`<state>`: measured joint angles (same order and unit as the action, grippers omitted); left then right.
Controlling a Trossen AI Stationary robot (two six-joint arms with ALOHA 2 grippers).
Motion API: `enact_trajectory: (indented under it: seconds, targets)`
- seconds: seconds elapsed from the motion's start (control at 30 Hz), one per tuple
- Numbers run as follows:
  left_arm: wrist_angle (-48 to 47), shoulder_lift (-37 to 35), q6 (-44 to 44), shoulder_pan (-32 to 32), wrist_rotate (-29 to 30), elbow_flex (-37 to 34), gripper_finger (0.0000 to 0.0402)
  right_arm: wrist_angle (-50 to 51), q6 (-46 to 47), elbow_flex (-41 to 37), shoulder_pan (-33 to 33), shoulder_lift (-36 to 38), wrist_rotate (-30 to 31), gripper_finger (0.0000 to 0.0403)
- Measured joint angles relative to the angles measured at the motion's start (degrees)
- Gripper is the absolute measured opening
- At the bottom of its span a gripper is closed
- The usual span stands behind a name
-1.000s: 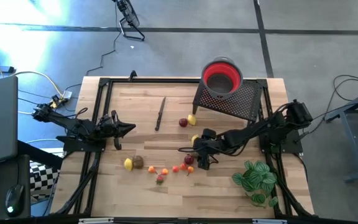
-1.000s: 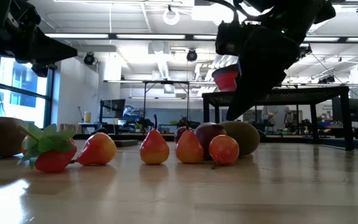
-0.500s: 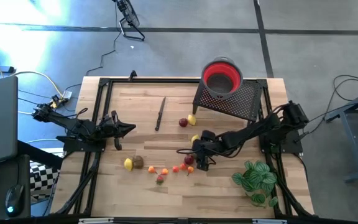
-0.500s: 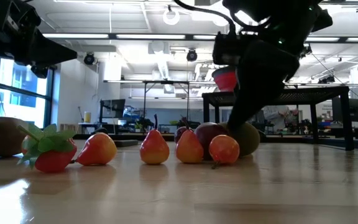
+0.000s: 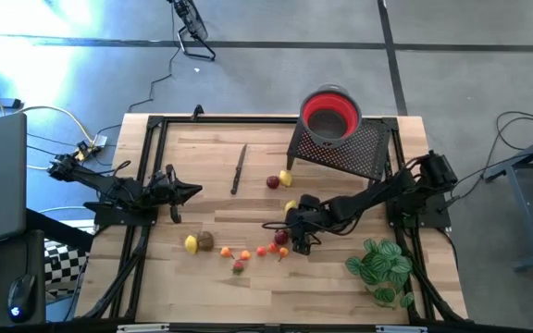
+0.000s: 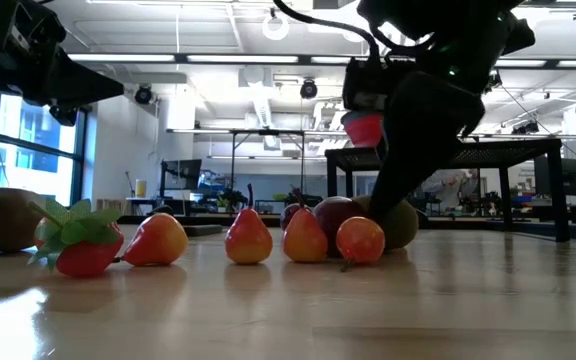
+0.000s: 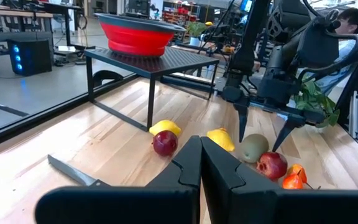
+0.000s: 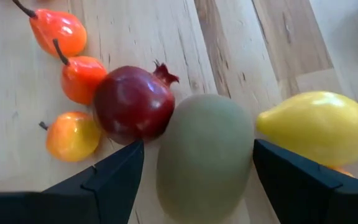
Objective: Pick & Place Fruit
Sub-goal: Put the brown kiwi into the red strainer bowl on the shelf
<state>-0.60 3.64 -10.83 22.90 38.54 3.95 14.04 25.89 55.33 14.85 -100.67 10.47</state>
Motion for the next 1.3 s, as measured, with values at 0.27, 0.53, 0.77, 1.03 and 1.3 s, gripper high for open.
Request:
enact_trajectory:
  seconds: [0.27,0.53,0.77,1.03,1.3]
  targets:
    - [-0.05,-0.02,0.00,0.00,0.00,0.00,0.0000,-0.03,-0.15,-0.04,0.01,-0.21,0.46,0.0294]
    - [-0.17,0.00,0.00,0.00,0.00,0.00,0.0000,-0.12,-0.13,-0.04,0.01,-0.21,0.00,0.0294]
    - [-0.39,0.00,0.00,0.00,0.00,0.00,0.0000,0.29,-0.02,-0.04,0.01,-0.21,-0.17,0.0283]
    - [-0.46,0.00,0.00,0.00,0.00,0.00,0.0000,0.42,-0.13,-0.04,-0.01,-0.21,-0.19,0.0267]
    - [-0.46,0.00,0.00,0.00,0.00,0.00,0.0000,0.70,-0.17,-0.04,0.01,-0.16,-0.17,0.0234]
